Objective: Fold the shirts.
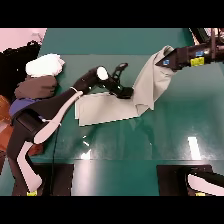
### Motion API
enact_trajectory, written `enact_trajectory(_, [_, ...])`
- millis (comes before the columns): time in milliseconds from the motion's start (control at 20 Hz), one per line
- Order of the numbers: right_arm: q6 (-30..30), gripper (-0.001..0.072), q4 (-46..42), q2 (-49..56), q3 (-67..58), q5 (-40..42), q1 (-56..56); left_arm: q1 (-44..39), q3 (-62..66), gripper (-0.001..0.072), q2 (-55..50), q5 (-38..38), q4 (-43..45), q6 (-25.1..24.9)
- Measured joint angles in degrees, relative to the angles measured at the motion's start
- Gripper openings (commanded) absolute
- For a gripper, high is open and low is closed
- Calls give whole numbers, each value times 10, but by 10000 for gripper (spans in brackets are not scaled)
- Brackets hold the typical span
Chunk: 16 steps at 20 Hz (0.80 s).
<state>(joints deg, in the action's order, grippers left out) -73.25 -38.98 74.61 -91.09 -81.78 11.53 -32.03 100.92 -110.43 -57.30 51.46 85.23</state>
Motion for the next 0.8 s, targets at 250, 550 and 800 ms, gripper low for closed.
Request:
enact_trajectory(250, [2,12,0,32,-3,31,85,99,14,22,80,-85,110,3])
enact_trajectory(550, [38,499,5,138,-8,182,276,244,17,22,214,-141,172,-9])
enact_trajectory(800, [73,430,-2,236,-68,264,367,311,17,22,275,-166,185,-15])
